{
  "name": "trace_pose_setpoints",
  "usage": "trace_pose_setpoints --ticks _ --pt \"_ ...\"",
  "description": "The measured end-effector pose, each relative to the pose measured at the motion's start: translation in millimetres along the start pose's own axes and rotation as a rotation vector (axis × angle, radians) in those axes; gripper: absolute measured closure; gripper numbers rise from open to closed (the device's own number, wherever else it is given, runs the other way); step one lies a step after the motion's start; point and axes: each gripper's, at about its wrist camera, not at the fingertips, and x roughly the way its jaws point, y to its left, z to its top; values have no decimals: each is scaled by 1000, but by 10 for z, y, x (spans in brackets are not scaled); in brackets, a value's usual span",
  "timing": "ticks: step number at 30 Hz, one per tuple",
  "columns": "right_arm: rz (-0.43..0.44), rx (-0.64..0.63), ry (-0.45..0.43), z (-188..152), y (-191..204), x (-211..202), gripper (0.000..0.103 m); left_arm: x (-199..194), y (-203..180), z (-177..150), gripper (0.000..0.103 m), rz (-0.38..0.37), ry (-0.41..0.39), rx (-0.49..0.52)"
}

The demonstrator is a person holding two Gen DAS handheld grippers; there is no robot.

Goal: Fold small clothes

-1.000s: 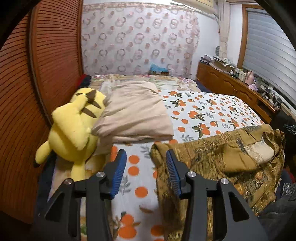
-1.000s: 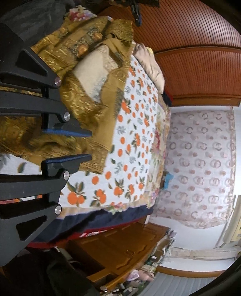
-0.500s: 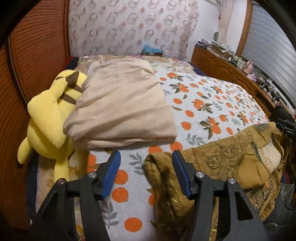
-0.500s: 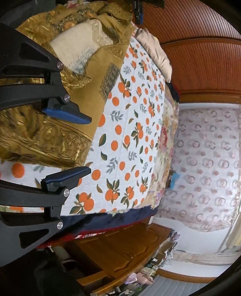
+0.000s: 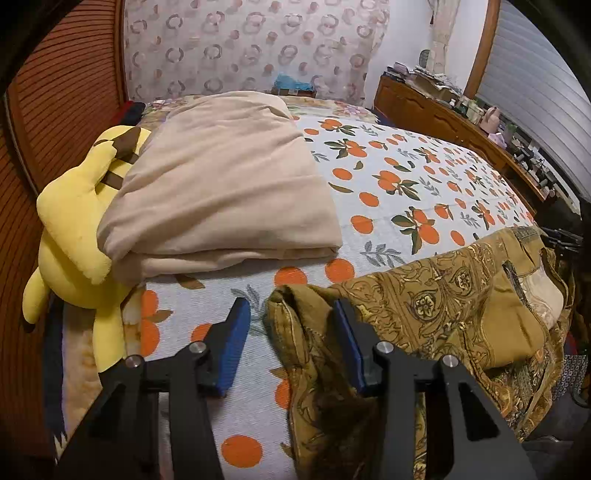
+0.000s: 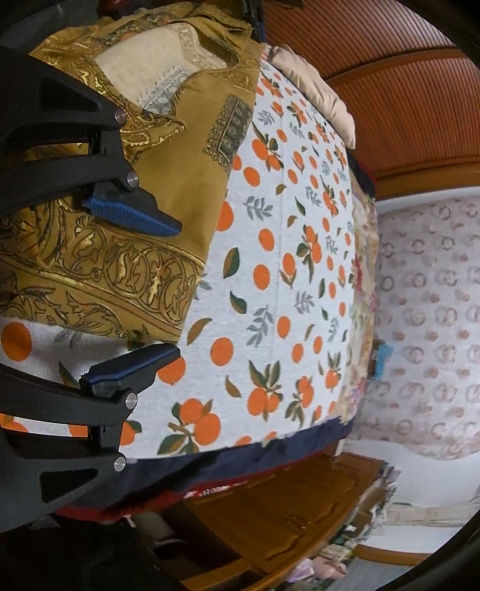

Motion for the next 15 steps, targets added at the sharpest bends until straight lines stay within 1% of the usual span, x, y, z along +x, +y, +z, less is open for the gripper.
trace_pose_setpoints --ticks 2,3,4,5,7,12,14,15 --pt "8 13 7 -10 -16 18 41 -4 -7 -1 59 -2 -2 5" --pt "16 22 9 -20 -27 27 41 -3 -13 -4 64 -11 -4 7" --pt "24 29 11 -27 -28 37 41 -4 -26 -8 83 -22 -4 16" --pt "31 35 12 -43 -41 38 41 4 -37 -6 93 -30 -1 20" --pt "39 35 9 -66 -47 32 41 0 -73 -27 98 -45 -4 25" --pt "42 25 17 -85 -32 16 41 -49 -131 -69 100 -47 -32 23" --pt "33 10 22 -82 -13 12 46 -107 -155 -77 101 -58 -57 23" --pt "36 3 23 -82 2 5 55 -153 -171 -77 101 -63 -75 22"
